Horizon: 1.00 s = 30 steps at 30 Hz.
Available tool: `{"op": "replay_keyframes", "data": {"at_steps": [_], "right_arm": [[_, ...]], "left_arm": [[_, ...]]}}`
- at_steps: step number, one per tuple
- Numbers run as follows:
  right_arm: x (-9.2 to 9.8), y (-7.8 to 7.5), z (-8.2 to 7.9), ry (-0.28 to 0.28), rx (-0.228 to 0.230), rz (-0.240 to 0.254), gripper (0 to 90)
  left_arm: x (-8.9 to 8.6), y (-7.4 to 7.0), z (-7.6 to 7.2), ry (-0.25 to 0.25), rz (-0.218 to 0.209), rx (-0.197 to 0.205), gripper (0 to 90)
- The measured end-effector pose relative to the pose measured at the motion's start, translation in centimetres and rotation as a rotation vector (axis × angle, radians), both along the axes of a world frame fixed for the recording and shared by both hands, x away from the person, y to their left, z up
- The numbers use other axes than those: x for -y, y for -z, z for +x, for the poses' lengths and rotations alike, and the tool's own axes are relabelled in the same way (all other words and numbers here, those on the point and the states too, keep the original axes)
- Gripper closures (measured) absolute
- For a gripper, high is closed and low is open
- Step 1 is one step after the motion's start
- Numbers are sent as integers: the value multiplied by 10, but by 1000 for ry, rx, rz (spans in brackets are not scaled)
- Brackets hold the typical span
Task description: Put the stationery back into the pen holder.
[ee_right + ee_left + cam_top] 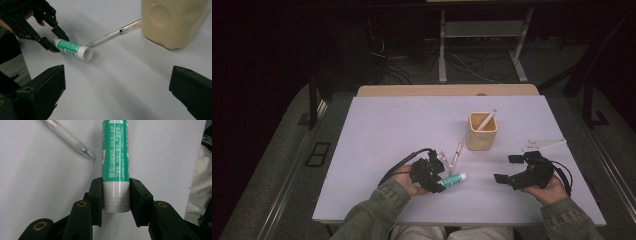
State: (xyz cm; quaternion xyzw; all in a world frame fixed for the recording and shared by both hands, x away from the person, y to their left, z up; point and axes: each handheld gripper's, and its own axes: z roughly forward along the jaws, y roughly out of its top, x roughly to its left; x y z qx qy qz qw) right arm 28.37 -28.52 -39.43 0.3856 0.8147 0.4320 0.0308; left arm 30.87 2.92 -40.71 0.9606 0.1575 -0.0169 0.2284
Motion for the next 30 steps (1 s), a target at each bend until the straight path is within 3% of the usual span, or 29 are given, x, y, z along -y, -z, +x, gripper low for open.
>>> {"op": "replay_keyframes", "data": {"at_steps": [5,7,16,23,25,30], "right_arm": [[-8,-8,7,-39,-22,-13,3],[-11,-11,10,-57,-28,-20,3],[-26,-24,22,-130,-42,-56,3],[-37,-39,30,-195,-39,-97,3],[-41,-44,34,-214,-44,-110,3],[-52,-56,43,-257,-36,-148,3]], "left_arm": [[-5,-10,5,-16,-7,16,643],[-6,-14,9,3,-11,43,643],[-8,-27,18,23,-9,93,643],[-8,-37,22,40,-39,137,643],[-8,-41,25,73,-17,155,643],[-7,-49,28,89,-25,199,643]]}}
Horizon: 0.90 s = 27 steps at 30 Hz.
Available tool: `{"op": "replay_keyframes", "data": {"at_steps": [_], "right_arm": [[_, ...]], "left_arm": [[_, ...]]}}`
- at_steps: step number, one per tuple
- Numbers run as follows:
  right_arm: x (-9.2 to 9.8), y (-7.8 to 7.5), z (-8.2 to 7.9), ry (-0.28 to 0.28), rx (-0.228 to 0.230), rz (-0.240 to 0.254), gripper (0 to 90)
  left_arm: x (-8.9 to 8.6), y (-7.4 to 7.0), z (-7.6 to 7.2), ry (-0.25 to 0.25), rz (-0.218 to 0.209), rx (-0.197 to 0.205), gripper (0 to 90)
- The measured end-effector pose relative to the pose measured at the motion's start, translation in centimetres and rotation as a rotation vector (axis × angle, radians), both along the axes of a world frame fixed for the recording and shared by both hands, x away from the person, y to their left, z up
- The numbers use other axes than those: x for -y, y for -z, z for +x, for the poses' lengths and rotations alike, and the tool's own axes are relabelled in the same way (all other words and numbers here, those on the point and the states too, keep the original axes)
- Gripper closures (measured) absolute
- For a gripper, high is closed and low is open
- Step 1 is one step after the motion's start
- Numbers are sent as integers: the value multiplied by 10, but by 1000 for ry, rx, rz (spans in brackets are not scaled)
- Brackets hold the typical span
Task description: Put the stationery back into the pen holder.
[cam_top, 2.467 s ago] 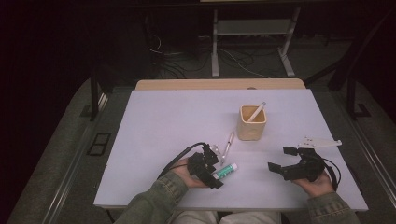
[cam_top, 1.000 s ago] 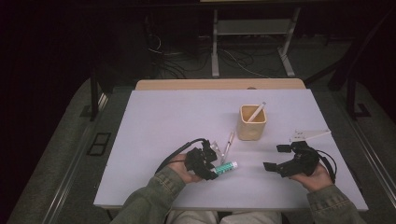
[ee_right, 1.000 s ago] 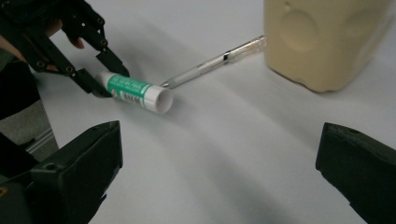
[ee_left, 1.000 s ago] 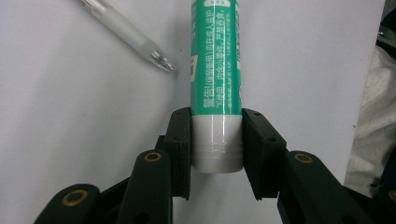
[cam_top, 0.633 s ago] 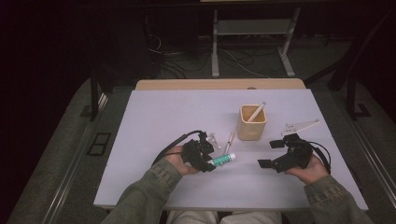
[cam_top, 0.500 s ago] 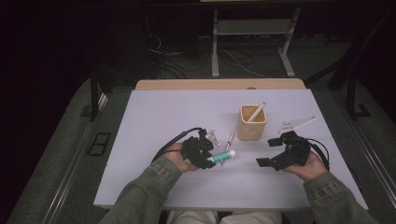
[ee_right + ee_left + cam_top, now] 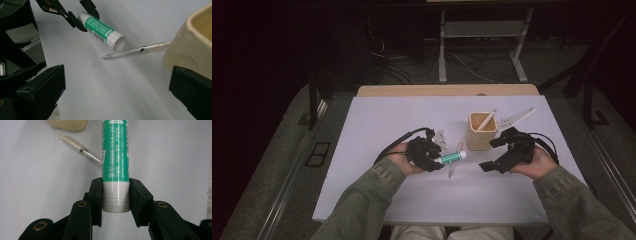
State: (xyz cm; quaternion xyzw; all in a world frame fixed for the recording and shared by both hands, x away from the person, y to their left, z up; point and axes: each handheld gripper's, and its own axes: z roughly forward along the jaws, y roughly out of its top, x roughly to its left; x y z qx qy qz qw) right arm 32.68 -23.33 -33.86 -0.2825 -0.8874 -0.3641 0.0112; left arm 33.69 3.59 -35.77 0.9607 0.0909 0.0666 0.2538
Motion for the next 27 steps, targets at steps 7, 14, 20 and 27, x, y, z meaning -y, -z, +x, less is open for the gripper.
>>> {"op": "replay_keyframes", "data": {"at_steps": [7,14,20,27], "right_arm": [[-10,-9,13,-53,-24,-34,3],[-20,-10,26,-105,-42,-67,3],[-27,-9,34,-126,-67,-84,3],[-35,-9,42,-160,-100,-95,3]], "left_arm": [[2,-5,3,27,-1,86,643],[6,-5,1,55,17,150,643],[11,-8,-1,105,37,216,643],[14,-5,-2,140,19,256,643]]}}
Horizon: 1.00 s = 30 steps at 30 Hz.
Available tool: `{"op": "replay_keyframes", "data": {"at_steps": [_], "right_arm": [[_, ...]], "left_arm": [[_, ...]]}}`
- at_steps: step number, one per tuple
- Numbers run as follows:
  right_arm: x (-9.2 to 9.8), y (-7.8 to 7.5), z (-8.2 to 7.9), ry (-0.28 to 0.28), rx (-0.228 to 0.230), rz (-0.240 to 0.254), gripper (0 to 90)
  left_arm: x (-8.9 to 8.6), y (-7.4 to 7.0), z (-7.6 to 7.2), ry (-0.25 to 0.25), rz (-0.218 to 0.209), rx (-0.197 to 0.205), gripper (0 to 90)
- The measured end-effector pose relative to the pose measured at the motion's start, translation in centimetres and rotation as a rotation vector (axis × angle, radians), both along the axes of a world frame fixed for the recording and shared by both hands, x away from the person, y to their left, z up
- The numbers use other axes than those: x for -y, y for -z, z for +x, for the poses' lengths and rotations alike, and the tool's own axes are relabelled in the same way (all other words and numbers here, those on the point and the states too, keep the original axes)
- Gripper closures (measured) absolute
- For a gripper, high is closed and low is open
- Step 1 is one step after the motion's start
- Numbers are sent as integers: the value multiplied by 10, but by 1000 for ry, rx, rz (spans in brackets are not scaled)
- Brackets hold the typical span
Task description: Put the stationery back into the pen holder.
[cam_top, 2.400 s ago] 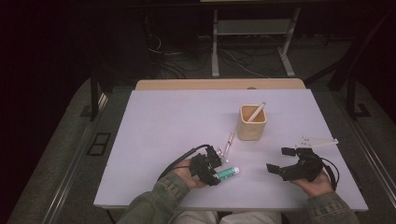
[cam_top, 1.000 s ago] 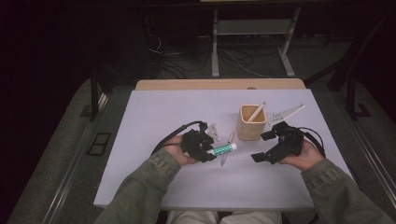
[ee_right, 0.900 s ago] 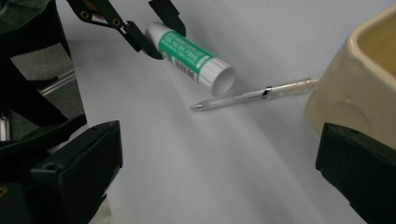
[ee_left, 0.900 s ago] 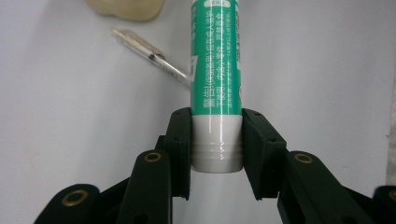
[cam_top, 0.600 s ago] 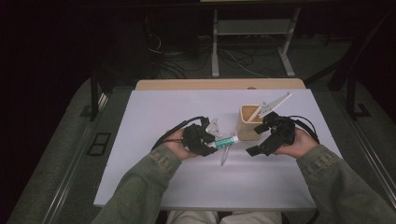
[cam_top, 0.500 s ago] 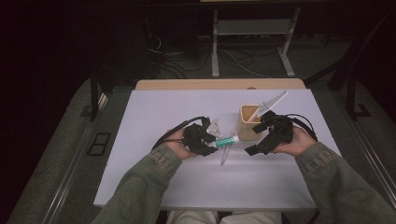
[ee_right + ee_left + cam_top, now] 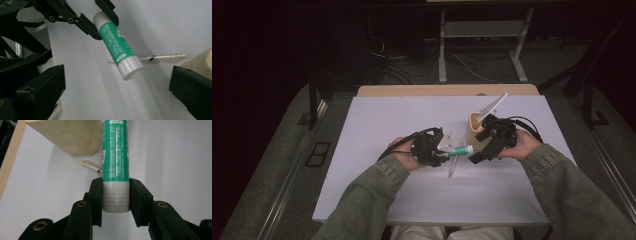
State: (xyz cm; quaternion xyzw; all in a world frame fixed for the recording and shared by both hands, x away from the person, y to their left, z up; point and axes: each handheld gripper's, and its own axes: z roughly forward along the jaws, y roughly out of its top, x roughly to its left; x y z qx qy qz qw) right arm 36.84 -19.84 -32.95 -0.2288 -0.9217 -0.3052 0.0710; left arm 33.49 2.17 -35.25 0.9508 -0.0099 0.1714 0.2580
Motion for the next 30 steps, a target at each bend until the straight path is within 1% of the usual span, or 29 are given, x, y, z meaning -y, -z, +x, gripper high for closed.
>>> {"op": "replay_keyframes", "data": {"at_steps": [1,5,7,8,10,11,13,14,15,16,18,19,20,21,22,23,24,25,26,27,30], "right_arm": [[-2,1,1,-6,-3,-2,3],[-8,1,6,-20,-27,-17,3],[-11,2,8,-21,-41,-24,3],[-12,2,10,-25,-45,-28,3],[-16,3,12,-23,-59,-37,3],[-17,4,14,-37,-56,-39,3],[-20,4,15,-41,-70,-47,4],[-22,5,15,-40,-74,-52,17],[-23,5,16,-49,-77,-54,58],[-24,5,17,-57,-91,-47,58],[-26,6,18,-59,-90,-53,58],[-27,6,19,-60,-100,-54,60],[-28,7,19,-60,-100,-58,83],[-28,8,20,-66,-111,-58,144],[-28,8,21,-73,-122,-57,151],[-28,9,22,-76,-127,-60,152],[-29,10,22,-78,-131,-70,166],[-29,11,23,-79,-141,-73,206],[-29,12,24,-88,-147,-76,227],[-30,12,25,-85,-161,-74,233],[-31,15,27,-97,-170,-82,300]], "left_arm": [[0,0,0,9,4,6,643],[1,0,-1,25,-12,20,643],[1,0,-1,36,-8,31,643],[2,0,-2,37,-18,37,643],[2,0,-2,48,-15,44,643],[2,0,-3,47,-20,47,643],[3,1,-4,62,-15,53,643],[4,2,-4,61,-18,50,643],[4,2,-5,66,-14,52,643],[5,3,-5,69,-13,55,643],[5,3,-6,75,-12,59,643],[5,3,-7,79,-10,64,643],[6,3,-7,83,-9,67,643],[5,3,-7,89,-4,71,643],[6,4,-7,94,-7,77,643],[6,4,-8,97,-2,83,643],[6,5,-8,100,-1,84,643],[6,5,-8,108,14,95,643],[6,5,-8,116,26,104,643],[6,5,-8,123,33,103,643],[7,5,-8,133,43,110,643]]}}
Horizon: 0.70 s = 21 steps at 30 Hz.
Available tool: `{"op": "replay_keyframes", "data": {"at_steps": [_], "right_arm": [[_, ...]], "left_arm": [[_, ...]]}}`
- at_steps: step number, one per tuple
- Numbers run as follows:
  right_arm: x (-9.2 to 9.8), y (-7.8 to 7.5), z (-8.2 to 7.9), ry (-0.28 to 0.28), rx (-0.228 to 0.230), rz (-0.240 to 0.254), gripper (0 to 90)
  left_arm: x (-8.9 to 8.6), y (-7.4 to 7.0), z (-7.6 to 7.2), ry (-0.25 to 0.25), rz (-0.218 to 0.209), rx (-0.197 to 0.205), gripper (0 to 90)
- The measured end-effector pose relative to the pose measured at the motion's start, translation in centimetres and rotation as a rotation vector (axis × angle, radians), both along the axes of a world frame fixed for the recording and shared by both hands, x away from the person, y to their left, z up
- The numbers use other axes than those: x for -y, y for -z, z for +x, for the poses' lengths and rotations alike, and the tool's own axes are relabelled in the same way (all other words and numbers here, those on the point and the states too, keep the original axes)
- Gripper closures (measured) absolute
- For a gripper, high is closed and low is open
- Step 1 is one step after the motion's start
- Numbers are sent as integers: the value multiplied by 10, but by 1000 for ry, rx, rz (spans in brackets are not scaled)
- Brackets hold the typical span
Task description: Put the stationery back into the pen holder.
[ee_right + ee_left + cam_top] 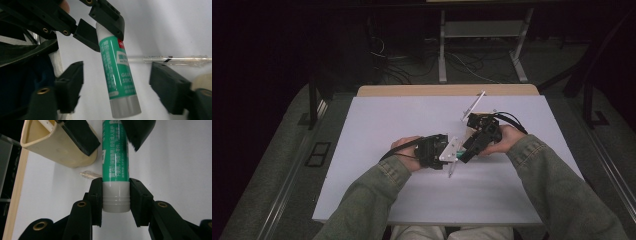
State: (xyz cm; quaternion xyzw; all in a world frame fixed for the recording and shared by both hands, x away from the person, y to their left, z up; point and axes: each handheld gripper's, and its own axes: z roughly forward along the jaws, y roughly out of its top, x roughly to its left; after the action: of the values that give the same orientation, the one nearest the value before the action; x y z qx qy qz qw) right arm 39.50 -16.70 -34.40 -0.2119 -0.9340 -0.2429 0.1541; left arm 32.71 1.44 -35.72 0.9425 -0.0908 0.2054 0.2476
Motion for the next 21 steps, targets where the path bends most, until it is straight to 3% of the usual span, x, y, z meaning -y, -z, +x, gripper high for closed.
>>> {"op": "replay_keyframes", "data": {"at_steps": [11,19,21], "right_arm": [[-11,4,-2,-28,13,-26,435],[-17,8,-1,-56,9,-51,505],[-18,9,-1,-57,4,-55,524]], "left_arm": [[3,2,0,-3,4,-18,642],[4,3,-2,9,9,-9,642],[5,5,-3,-2,-17,-22,642]]}}
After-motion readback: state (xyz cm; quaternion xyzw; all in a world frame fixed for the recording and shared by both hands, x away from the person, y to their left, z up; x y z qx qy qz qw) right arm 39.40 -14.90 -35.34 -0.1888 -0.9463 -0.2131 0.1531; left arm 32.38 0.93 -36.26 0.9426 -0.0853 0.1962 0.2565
